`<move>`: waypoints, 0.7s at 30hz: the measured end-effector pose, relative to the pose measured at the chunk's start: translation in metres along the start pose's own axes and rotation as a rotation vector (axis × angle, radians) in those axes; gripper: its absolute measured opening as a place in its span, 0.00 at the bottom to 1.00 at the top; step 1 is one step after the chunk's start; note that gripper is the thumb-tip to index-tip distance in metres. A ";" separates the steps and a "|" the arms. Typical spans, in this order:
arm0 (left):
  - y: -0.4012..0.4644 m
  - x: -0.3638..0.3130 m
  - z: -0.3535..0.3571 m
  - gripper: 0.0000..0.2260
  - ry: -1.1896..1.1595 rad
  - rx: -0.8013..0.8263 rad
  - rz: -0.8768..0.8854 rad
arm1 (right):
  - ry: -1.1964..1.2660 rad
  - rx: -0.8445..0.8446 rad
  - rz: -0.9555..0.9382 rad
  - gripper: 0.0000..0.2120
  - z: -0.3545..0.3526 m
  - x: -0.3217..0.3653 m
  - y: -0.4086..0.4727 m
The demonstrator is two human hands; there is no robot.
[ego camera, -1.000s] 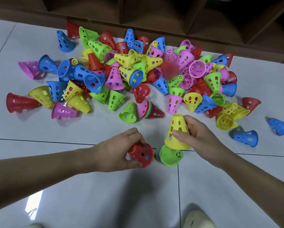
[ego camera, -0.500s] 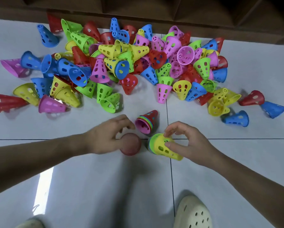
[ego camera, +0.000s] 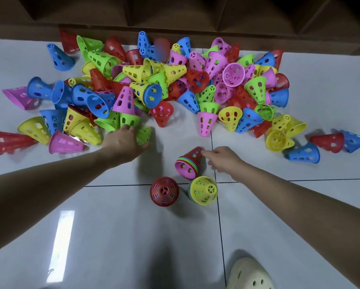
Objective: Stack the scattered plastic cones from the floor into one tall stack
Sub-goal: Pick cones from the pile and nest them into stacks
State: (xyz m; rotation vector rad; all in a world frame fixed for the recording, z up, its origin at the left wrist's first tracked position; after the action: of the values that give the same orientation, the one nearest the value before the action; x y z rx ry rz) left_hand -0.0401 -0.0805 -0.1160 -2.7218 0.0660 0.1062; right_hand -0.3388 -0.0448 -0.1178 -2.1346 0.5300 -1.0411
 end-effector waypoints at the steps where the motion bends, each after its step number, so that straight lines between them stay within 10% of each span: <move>1: 0.001 -0.002 0.001 0.36 0.002 0.014 -0.019 | -0.022 0.011 0.018 0.26 0.004 0.003 0.005; 21: -0.106 -0.027 -0.041 0.21 -1.053 0.145 0.250 | 0.316 0.015 0.027 0.20 0.021 0.025 0.032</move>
State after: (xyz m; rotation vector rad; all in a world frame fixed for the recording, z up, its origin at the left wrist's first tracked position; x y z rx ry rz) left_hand -0.0580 0.0003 -0.0333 -2.1733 0.0965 1.4826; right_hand -0.3088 -0.0731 -0.1379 -1.9536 0.6948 -1.3722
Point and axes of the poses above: each hand's wrist, its own y-axis towards the middle knuckle, its own z-axis out of the palm, x = y × z, the point moved 2 cm from there along y, towards the middle knuckle, and after that the axes turned 4 degrees about x, right-handed, at the moved point
